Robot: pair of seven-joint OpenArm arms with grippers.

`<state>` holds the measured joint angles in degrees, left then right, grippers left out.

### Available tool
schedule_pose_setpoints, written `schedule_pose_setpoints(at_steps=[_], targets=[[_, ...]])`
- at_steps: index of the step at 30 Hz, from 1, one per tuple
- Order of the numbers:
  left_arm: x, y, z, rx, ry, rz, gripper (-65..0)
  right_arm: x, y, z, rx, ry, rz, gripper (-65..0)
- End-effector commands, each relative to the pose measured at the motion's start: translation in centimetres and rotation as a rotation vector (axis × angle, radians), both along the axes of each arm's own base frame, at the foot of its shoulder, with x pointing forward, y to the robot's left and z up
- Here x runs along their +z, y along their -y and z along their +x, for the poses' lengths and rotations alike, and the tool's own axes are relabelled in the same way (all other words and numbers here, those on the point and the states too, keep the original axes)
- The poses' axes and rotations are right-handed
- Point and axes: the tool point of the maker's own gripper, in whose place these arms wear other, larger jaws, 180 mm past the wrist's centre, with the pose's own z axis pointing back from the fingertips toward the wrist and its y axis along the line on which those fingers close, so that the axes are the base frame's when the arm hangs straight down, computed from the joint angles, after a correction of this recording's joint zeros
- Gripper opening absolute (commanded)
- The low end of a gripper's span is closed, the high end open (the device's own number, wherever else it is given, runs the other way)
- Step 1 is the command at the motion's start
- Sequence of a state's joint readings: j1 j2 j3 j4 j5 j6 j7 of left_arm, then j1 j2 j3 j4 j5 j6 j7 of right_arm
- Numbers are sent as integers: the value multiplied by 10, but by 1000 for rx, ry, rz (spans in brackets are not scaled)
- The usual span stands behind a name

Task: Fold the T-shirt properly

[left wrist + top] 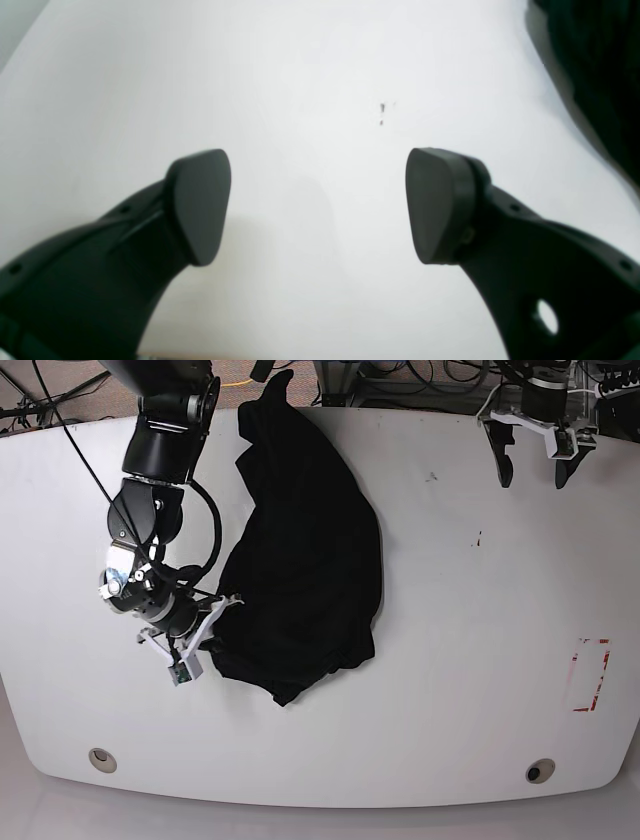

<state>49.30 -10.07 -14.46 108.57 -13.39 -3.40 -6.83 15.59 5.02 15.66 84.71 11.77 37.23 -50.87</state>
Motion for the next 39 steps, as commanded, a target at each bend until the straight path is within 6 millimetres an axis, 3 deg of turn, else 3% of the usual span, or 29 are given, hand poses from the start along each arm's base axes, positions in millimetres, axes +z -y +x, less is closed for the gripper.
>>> schedule_pose_setpoints(at_steps=[1,9,13,20,29,39], targets=[[9,10,5,-42,37,-16,-138,34,7,12,1,92,-25,-650],[8,27,8,-101,41,-55,-138,82,14,21,-2,197,-89,-650],[8,52,17,-161,59,-109,-138,108,15,27,-3,266,-114,-650],[-4,120,43,-362,-28,-204,-138,149,19,39,14,343,-185,-650],[1,197,77,-595,-83,-225,-138,210,13,56,80,481,-308,-650],[16,239,93,-704,-73,-224,-138,272,8,69,121,608,-420,-650]])
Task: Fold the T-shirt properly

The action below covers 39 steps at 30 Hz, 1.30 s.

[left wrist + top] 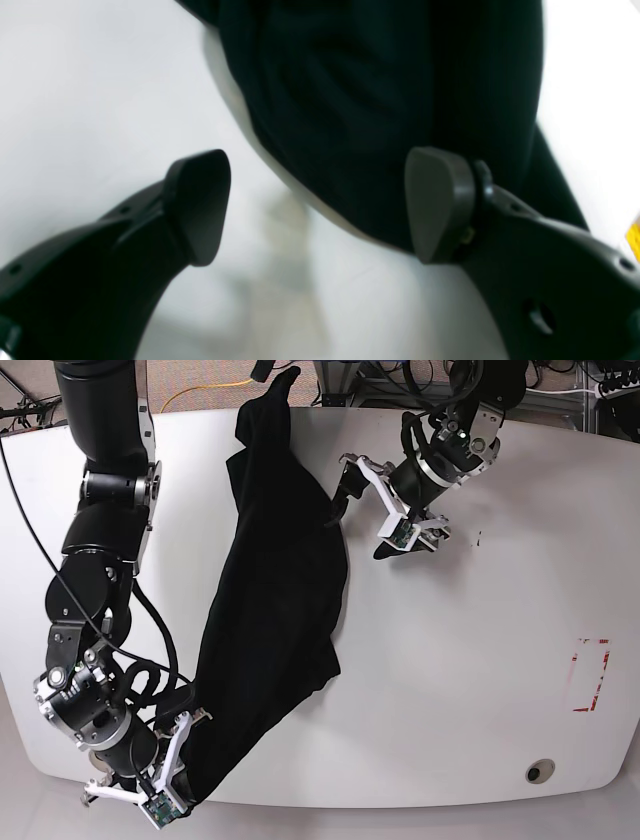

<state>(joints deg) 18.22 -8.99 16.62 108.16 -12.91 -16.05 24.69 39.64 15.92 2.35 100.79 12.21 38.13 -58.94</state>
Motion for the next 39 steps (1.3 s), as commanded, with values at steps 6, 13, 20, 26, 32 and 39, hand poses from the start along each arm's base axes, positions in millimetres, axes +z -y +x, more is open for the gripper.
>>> schedule_pose_setpoints(at_steps=[6,13,20,26,32,39], targets=[[4,11,15,4,20,-43,-138,78,4,7,7,172,-48,-650],[-25,21,17,-22,-50,-29,-138,119,9,8,-2,250,-111,-650],[-32,47,11,-109,-62,-20,-138,139,5,7,7,292,-135,-650],[-27,70,8,-186,-43,-18,-138,150,9,7,-18,316,-152,-650],[-32,84,5,-241,-47,-4,-138,150,13,9,-48,318,-169,-650],[-49,114,12,-312,-78,20,-138,147,13,10,-50,312,-171,-650]])
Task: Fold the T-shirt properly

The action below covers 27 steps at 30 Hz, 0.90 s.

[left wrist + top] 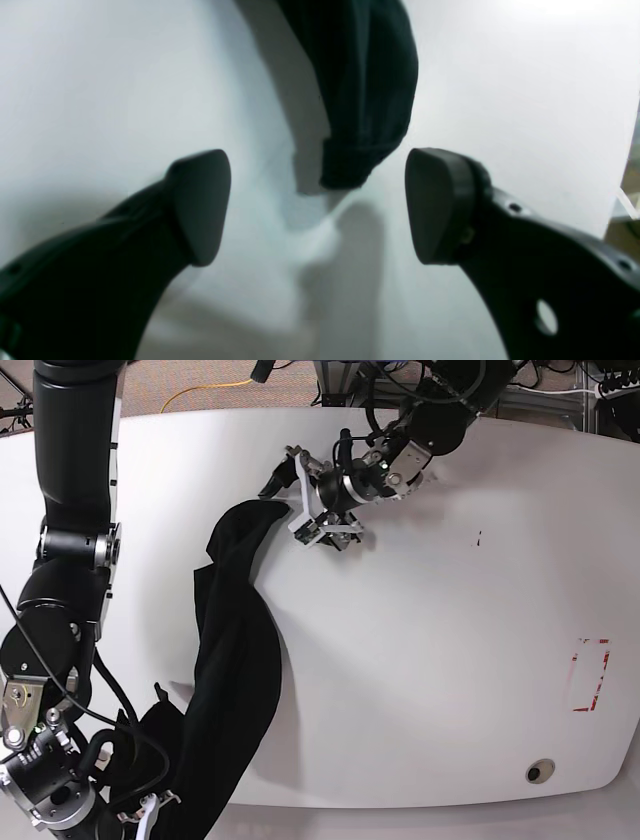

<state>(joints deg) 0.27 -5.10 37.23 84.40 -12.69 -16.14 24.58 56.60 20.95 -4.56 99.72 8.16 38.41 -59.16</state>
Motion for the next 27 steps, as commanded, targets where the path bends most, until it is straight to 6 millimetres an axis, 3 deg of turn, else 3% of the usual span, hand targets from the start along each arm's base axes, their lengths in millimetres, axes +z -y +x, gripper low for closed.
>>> schedule_pose_setpoints(at_steps=[1,5,10,13,15,17,23,27], targets=[[13,19,10,-16,22,-53,-138,25,1,-4,9,68,11,-650],[12,39,13,-67,19,-52,-138,21,1,-4,9,59,12,-650],[5,64,0,-196,-11,-60,-157,20,3,-4,3,57,9,-650],[-3,68,-1,-194,-38,-53,-307,20,4,-4,1,57,10,-650],[-4,70,5,-193,-39,-46,-510,19,6,-3,-2,54,11,-650],[-9,70,7,-178,-52,-33,-650,16,7,-1,-6,42,15,-650],[-8,57,25,-68,-33,-13,-650,9,29,8,-49,4,63,-650],[17,36,40,-53,56,-18,-650,0,42,17,-73,-36,101,-650]])
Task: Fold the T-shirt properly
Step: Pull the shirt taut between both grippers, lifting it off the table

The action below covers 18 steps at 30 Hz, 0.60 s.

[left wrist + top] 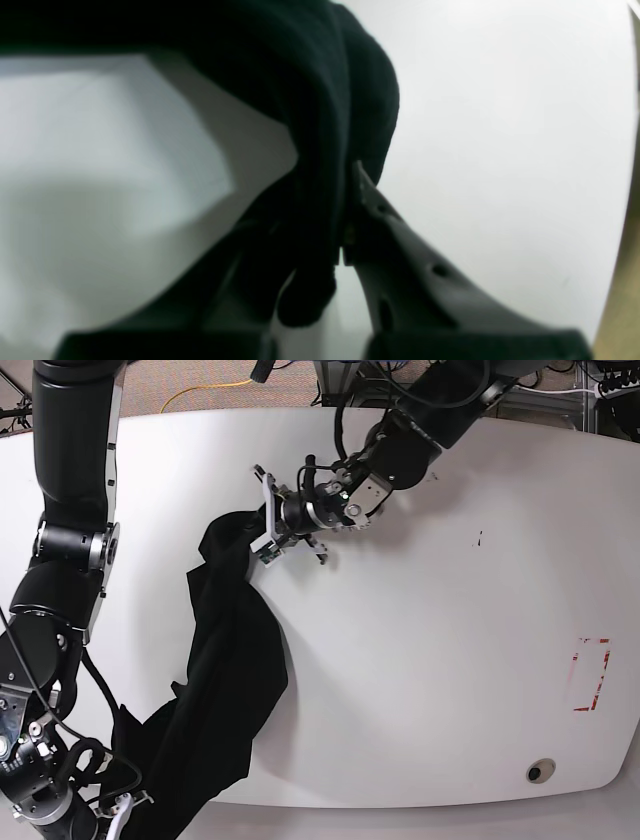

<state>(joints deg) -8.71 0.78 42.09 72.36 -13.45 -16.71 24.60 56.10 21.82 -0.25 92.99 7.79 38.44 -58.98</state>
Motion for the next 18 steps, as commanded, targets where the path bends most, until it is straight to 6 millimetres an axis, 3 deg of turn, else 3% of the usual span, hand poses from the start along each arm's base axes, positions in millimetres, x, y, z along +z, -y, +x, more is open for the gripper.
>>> schedule_pose_setpoints(at_steps=[1,6,12,18], targets=[[37,-13,26,38,103,-50,-650,22,4,4,3,45,26,-650],[69,-54,45,126,150,-12,-650,23,13,11,-17,22,48,-650],[104,-131,89,298,258,24,-650,21,30,28,-38,-26,95,-650],[156,-202,131,449,407,51,-650,26,39,42,-32,-37,147,-650]])
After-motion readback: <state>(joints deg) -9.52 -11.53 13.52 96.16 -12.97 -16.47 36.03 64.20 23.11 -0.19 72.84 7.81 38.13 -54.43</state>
